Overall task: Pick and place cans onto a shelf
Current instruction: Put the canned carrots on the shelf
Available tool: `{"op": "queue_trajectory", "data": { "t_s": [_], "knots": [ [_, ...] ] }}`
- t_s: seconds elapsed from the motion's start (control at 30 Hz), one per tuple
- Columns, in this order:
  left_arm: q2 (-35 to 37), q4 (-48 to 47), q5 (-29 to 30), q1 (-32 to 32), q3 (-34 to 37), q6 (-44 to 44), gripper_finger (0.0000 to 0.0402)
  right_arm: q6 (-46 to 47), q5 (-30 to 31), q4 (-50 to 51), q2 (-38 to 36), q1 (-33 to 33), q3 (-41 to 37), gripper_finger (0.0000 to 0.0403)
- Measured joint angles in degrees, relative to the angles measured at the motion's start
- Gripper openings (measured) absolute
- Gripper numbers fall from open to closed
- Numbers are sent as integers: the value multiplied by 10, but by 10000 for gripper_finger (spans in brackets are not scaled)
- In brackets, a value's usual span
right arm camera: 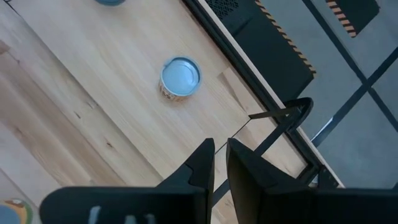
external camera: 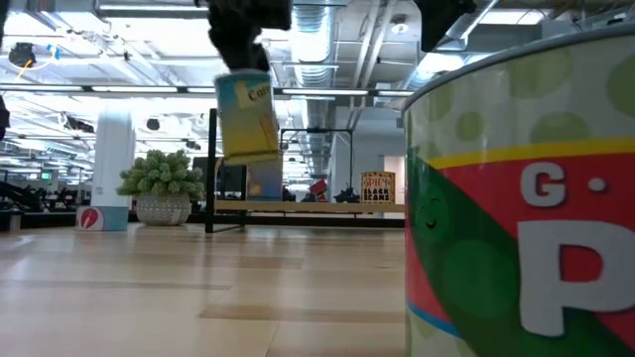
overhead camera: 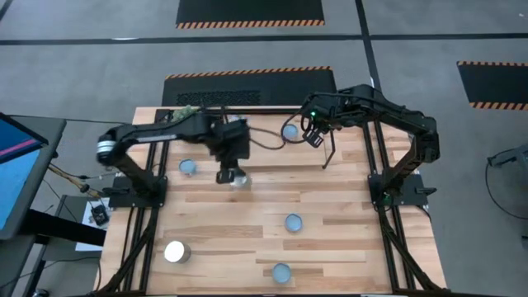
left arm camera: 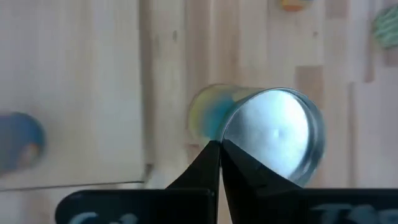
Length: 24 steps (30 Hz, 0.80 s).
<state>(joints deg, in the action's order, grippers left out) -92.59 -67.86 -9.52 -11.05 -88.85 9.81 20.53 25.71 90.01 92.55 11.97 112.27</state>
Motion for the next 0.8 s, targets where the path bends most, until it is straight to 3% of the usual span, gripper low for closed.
{"op": "queue_trajectory", "data": {
  "t_s": [0.27, 0.53, 0.8],
  "knots": [
    [-107, -100, 24, -73, -136, 142, 0, 4, -1, 0, 0, -16, 0, 65],
    [-119, -108, 29, -135, -140, 184, 0, 4, -1, 0, 0, -36, 0, 65],
    [-134, -96, 37, -141, -139, 184, 0, 1, 1, 0, 0, -31, 0, 65]
  ]
}}
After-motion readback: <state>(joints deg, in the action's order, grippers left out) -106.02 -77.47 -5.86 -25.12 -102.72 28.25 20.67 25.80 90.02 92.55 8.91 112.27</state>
